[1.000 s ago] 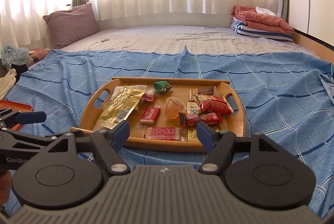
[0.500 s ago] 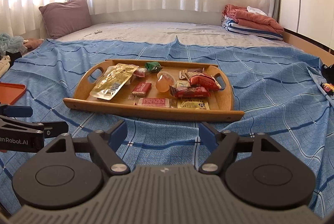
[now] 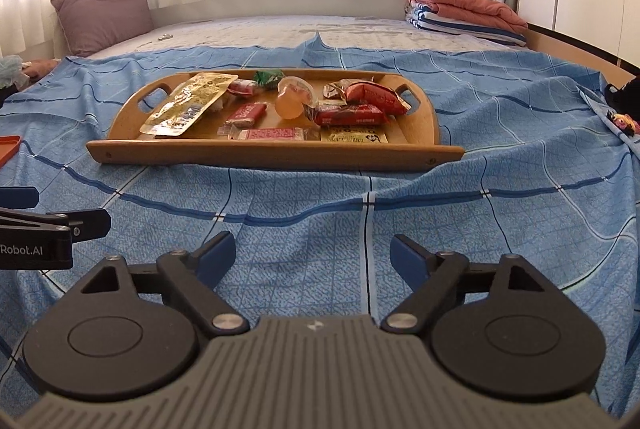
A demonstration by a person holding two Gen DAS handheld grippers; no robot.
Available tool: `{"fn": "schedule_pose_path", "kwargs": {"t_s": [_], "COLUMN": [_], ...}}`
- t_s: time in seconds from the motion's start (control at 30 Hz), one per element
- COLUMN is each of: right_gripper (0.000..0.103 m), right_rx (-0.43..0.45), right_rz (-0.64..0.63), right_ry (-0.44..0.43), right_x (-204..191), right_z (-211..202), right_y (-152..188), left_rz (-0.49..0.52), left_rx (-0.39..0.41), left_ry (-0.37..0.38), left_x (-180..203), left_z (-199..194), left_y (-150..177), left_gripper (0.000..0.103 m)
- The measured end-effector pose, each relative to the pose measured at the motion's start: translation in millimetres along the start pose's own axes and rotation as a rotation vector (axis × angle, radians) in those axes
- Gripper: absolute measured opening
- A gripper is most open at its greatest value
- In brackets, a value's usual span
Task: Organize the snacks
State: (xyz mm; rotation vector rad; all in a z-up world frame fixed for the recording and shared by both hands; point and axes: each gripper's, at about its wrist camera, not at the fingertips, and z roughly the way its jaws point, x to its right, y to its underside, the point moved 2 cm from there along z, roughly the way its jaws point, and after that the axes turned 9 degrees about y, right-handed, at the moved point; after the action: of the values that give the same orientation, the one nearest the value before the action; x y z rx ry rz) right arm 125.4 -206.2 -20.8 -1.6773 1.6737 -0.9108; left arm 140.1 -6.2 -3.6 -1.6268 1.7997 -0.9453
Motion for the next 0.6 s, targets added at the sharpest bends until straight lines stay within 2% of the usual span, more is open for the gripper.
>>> {"fn": "schedule_pose_path", "kwargs": {"t_s": [0.1, 0.23, 0.6], "right_gripper": [0.092, 0.102, 0.103], "right_rx": [-0.016, -0.013, 0.03], "right_rz": [0.008, -0.038, -0.034], "right_ry": [0.003, 0.008, 0.026], "right_x": [-1, -9, -10], "right_z": [8, 11, 8], "right_y": [6, 9, 17], "left_rz": [-0.007, -0.022, -0.038], "left_rx": [-0.016, -0.021, -0.007], "left_ry": [-0.013, -0.018, -0.013], "left_x": [-1, -3, -5], "left_z": [11, 19, 22], "left_y": [3, 6, 10], "left_gripper": [0.1, 0.103, 0.103]}}
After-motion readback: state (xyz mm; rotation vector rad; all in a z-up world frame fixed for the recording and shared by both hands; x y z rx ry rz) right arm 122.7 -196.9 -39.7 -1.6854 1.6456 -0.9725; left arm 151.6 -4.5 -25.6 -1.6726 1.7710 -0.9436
